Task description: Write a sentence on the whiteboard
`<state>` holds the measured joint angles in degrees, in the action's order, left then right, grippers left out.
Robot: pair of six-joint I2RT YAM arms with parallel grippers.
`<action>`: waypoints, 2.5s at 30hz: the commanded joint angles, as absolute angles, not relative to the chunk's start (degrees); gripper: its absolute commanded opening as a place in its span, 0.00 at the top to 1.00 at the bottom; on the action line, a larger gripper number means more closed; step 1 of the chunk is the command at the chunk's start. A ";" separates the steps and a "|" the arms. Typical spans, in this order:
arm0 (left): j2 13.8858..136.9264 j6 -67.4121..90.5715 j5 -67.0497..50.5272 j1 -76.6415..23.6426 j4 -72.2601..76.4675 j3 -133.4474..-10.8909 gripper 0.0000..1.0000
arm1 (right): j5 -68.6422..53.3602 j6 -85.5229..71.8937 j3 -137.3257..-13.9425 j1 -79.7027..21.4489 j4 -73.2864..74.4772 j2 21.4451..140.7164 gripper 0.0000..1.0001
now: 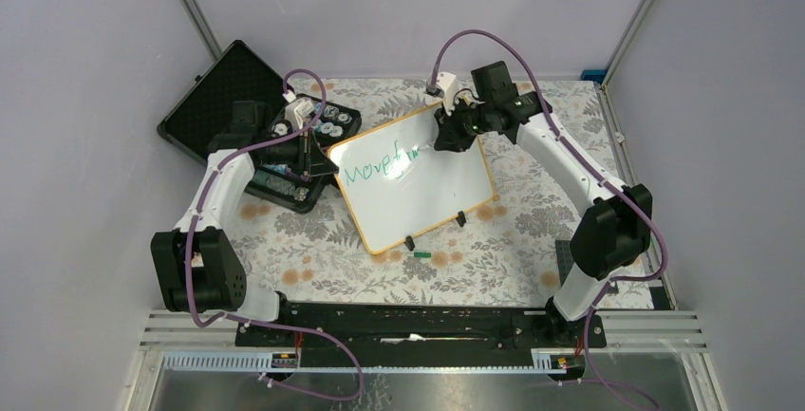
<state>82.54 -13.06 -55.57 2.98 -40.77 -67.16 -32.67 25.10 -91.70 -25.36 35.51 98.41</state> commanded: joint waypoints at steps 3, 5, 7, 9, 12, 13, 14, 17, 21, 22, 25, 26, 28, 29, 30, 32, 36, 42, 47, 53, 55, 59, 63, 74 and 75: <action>82.79 -18.12 -50.48 1.37 -39.02 -67.15 1.00 | -30.31 25.63 -95.87 -24.52 34.12 99.13 1.00; 82.87 -18.17 -50.52 1.43 -39.04 -67.18 1.00 | -30.85 25.71 -96.20 -24.54 34.76 99.02 1.00; 82.97 -18.11 -50.70 1.47 -39.02 -67.24 1.00 | -32.28 25.79 -95.84 -24.54 35.20 98.24 1.00; 82.97 -18.13 -50.77 1.46 -39.02 -67.16 1.00 | -33.21 26.07 -94.81 -24.53 35.16 97.00 1.00; 82.89 -18.15 -50.81 1.44 -38.99 -67.19 1.00 | -33.99 26.39 -92.88 -24.37 35.18 95.43 1.00; 82.88 -18.12 -50.82 1.41 -39.02 -67.20 1.00 | -34.24 26.45 -92.19 -24.24 35.16 94.94 1.00; 82.82 -18.18 -50.80 1.45 -39.02 -67.23 1.00 | -34.46 26.33 -91.84 -24.09 35.18 94.78 1.00; 82.63 -18.12 -50.75 1.46 -39.02 -67.01 1.00 | -34.92 26.19 -91.09 -23.58 35.07 94.60 1.00; 82.44 -18.22 -50.70 1.47 -39.02 -66.88 1.00 | -34.36 26.05 -90.88 -23.34 34.59 94.91 1.00; 82.44 -18.25 -50.63 1.46 -38.98 -66.84 1.00 | -33.99 25.95 -90.80 -23.23 34.25 95.00 1.00; 82.60 -18.17 -50.70 1.41 -38.98 -66.91 1.00 | -33.08 25.61 -91.32 -23.25 33.99 95.72 1.00; 82.61 -18.15 -50.76 1.48 -39.02 -66.92 1.00 | -32.83 25.47 -91.55 -23.21 33.99 95.91 1.00; 82.55 -18.18 -50.72 1.45 -39.02 -66.93 1.00 | -32.54 25.15 -91.59 -23.25 33.58 96.26 1.00; 82.53 -18.17 -50.66 1.42 -39.02 -66.89 1.00 | -32.46 25.09 -91.59 -23.21 33.37 96.33 1.00; 82.53 -18.17 -50.64 1.41 -39.02 -66.83 1.00 | -32.49 25.05 -91.69 -23.25 33.32 96.44 1.00; 82.53 -18.19 -50.61 1.41 -39.02 -66.83 1.00 | -32.57 24.80 -92.07 -23.21 33.34 96.84 1.00; 82.53 -18.15 -50.59 1.41 -39.05 -66.87 1.00 | -32.79 24.61 -92.82 -23.23 33.37 97.41 1.00; 82.45 -18.20 -50.47 1.41 -39.02 -66.79 1.00 | -33.37 24.30 -93.57 -23.29 33.35 98.09 1.00; 82.52 -18.26 -50.45 1.43 -39.02 -66.69 1.00 | -33.56 24.17 -94.06 -23.62 33.44 98.36 1.00; 82.65 -18.34 -50.61 1.41 -39.02 -66.85 1.00 | -33.33 24.35 -93.63 -24.19 33.45 98.53 1.00; 82.62 -18.32 -50.55 1.45 -39.02 -66.77 1.00 | -33.27 24.43 -93.40 -24.41 33.43 98.45 1.00; 82.44 -18.46 -50.45 1.41 -39.02 -66.67 1.00 | -33.22 24.52 -92.79 -24.81 33.45 98.44 1.00; 82.44 -18.44 -50.46 1.44 -39.02 -66.54 1.00 | -33.22 24.70 -92.29 -25.28 33.45 98.46 1.00; 82.47 -18.45 -50.30 1.41 -39.02 -66.70 1.00 | -32.53 25.26 -90.23 -25.42 33.44 97.88 1.00; 82.45 -18.46 -50.30 1.36 -39.02 -66.65 1.00 | -32.44 25.37 -89.85 -25.43 33.46 97.72 1.00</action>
<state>82.54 -13.08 -55.55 2.94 -40.77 -67.16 -32.64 24.43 -91.26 -24.93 35.14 98.04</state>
